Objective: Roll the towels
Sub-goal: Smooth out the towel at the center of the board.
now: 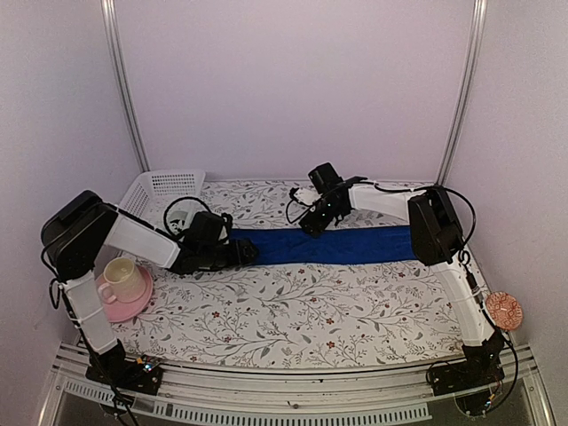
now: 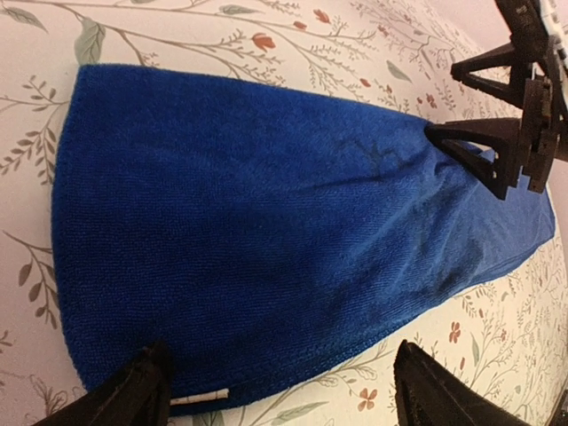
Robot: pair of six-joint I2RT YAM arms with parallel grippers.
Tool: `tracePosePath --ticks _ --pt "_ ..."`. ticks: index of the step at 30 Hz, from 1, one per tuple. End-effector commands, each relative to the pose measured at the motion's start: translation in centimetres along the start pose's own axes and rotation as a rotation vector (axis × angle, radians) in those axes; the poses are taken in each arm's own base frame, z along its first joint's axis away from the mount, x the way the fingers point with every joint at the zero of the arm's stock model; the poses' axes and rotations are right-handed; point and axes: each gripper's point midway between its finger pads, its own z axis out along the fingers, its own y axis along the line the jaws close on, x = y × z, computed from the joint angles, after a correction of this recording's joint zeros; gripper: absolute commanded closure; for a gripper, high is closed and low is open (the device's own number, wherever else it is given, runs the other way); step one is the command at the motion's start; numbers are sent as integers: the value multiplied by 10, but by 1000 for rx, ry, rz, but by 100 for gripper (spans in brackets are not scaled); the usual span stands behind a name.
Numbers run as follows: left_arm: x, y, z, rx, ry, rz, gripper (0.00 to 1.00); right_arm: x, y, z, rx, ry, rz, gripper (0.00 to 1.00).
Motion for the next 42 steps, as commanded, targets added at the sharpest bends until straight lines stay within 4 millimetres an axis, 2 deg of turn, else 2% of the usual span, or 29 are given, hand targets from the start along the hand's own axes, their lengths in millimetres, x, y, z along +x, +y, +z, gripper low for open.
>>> tracePosePath --ticks 1,6,9,13,15,16,18,19,20,22,27,29,32,35,42 --pt "6 3 -10 -33 24 10 12 7 -3 10 12 18 -8 10" --pt "-28 -8 -17 -49 -41 53 10 -1 11 -1 -68 -14 -30 9" --pt "-51 -18 -22 -40 -83 66 7 -14 17 -18 -120 -49 -47 4" --pt "-71 -27 -25 -37 -118 80 6 -31 13 -53 -135 -84 -77 1" --pt "-80 -30 -25 -32 -133 84 5 -31 7 -67 -121 -80 -94 1" --pt "-84 -30 -24 -30 -138 85 5 -37 -2 -88 -103 -102 -96 1" --pt "-91 -31 -19 -28 -141 94 5 -33 -15 -114 -84 -112 -85 1" --pt "-93 -33 -15 -21 -137 100 5 -23 -20 -117 -86 -96 -76 1" --pt "-95 -34 -10 -13 -133 108 5 -16 -30 -132 -79 -100 -60 1" --pt "-97 -39 -1 8 -119 122 5 13 -37 -144 -92 -58 -44 1" --pt "-97 -48 24 44 -82 147 6 101 -70 -164 -90 54 77 1" --pt "-84 -38 42 33 -41 148 6 137 -84 -169 -81 96 151 1" --pt "-78 -31 52 29 -27 144 7 191 -107 -166 -1 191 238 1" --pt "-76 -25 58 29 -21 136 7 231 -119 -159 66 269 290 1" --pt "-76 -9 66 -9 -32 126 8 284 -132 -142 155 387 338 1"
